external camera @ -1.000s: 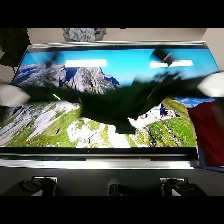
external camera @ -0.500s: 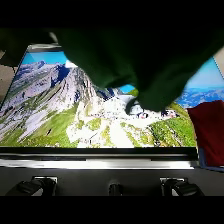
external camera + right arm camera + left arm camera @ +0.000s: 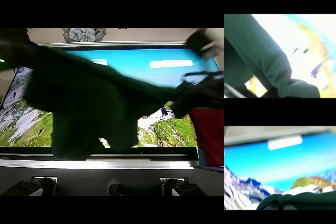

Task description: Fold the shirts.

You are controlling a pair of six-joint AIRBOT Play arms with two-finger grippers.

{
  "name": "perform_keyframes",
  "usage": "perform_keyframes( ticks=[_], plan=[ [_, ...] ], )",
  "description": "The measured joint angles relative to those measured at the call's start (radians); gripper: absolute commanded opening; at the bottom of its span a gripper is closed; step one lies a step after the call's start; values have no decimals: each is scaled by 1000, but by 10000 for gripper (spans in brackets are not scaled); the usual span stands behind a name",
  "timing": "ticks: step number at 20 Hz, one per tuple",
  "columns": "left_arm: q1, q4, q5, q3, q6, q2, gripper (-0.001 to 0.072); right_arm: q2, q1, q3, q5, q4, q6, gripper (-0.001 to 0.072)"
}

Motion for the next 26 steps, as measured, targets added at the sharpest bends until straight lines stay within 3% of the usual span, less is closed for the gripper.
perform_keyframes(
  ticks=[2,7,8,9,10,11,14,18,22,24,26],
  plan=[
    [3,39,43,-54,8,-112,31,-83,0,-102,-123,7,7,44],
    [6,84,170,-104,18,-359,36,-372,-1,-209,-582,147,30,45],
    [6,83,174,-108,14,-398,95,-423,-2,-216,-652,185,38,46],
    [5,82,172,-110,1,-427,290,-467,-2,-221,-701,227,46,81],
    [5,78,162,-112,-18,-452,570,-503,-2,-225,-731,267,51,235],
    [6,77,145,-113,-34,-470,625,-526,-2,-227,-754,300,53,479],
    [45,67,41,-84,-63,-492,622,-539,-34,-203,-730,357,40,555],
    [206,24,-178,-106,-67,-459,602,-495,-196,-164,-531,379,-56,550],
    [406,-117,-280,-403,-4,-322,601,-483,-346,-194,-279,368,-129,573],
    [487,-185,-273,-593,47,-237,600,-480,-371,-234,-212,366,-159,629],
    [541,-261,-230,-747,98,-178,600,-480,-372,-280,-174,369,-182,630]
  ],
)
